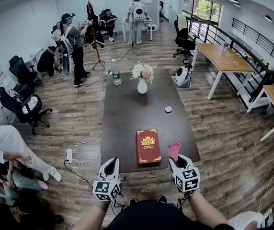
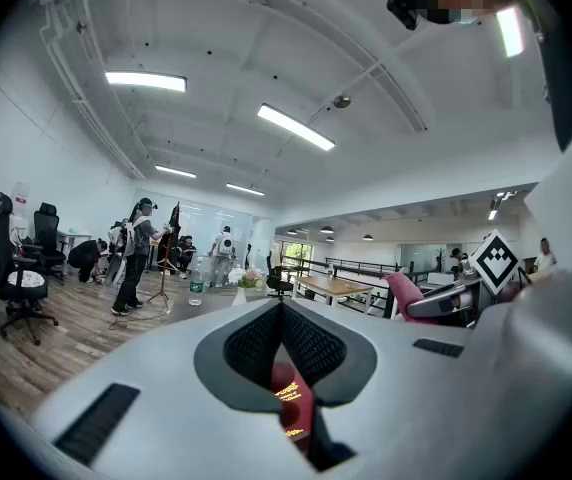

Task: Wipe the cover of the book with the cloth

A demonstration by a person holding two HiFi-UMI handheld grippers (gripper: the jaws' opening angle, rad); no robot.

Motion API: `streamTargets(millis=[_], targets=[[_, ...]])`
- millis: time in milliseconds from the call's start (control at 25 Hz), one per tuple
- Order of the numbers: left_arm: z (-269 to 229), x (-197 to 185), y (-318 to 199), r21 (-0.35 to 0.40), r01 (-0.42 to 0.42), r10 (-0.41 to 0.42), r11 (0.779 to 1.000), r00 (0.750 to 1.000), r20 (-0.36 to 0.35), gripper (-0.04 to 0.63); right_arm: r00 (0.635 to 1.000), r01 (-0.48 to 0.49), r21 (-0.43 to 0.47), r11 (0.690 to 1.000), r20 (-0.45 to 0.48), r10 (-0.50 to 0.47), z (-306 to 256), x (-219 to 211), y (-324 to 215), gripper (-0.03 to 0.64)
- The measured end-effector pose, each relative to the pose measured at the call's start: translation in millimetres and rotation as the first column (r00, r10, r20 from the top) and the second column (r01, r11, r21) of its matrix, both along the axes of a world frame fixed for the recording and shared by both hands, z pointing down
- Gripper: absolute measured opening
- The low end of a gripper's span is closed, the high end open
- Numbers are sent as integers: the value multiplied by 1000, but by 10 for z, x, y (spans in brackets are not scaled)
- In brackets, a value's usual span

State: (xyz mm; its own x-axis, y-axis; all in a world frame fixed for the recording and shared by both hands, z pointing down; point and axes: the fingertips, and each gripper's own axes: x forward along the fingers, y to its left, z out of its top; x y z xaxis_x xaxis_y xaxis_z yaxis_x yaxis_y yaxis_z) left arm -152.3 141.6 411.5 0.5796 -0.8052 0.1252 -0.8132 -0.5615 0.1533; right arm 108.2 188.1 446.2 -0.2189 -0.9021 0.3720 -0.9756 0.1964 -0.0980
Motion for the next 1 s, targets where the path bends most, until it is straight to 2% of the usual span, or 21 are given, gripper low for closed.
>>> streamTargets(millis=[360,720,1000], targets=[[49,11,-43,-15,-17,17,1000,1000,4,-5,1000,12,-18,1000,23,-11,46,-101,-23,114],[161,-153,-148,-37,-23,23,999,1000,3,-5,998,-9,-34,999,57,11,103,-244,-81,114],[212,-271,-287,-43,-54,53,998,998,-16,-5,999,-36,-46,998,27,37,145,-360,-163,114]])
